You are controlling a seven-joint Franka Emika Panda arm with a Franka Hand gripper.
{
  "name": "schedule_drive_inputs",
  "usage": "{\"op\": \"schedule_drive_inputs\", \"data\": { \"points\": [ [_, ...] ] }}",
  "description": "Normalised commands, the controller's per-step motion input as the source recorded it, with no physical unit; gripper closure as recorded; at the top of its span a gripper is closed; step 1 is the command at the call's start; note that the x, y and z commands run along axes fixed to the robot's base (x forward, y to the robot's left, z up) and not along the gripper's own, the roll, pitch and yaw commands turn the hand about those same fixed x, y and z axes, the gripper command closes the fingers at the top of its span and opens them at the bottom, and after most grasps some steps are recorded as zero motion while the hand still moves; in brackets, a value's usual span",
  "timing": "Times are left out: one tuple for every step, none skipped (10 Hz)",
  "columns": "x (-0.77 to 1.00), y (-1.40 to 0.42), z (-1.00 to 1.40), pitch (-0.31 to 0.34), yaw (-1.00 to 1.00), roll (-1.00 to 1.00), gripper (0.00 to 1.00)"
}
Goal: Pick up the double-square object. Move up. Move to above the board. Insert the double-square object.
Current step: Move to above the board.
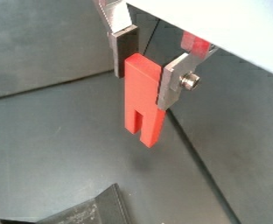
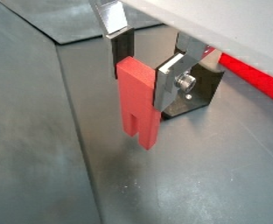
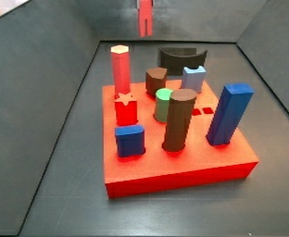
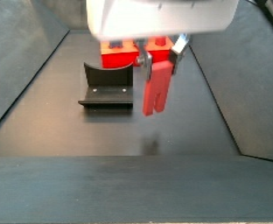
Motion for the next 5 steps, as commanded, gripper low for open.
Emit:
{"op": "schedule_drive_inputs", "data": {
  "points": [
    [0.02,0.54,1.00,0.470,-0.07,-0.21,1.00],
    [0.04,0.51,1.00,0.413,-0.08,-0.20,1.00],
    [0.04,0.48,1.00,0.320,-0.06,-0.16,1.00],
    [0.03,0.46,1.00,0.199,-0.05,-0.10,1.00],
    [0.03,0.43,1.00,0.137,-0.05,-0.07,1.00]
  ]
}}
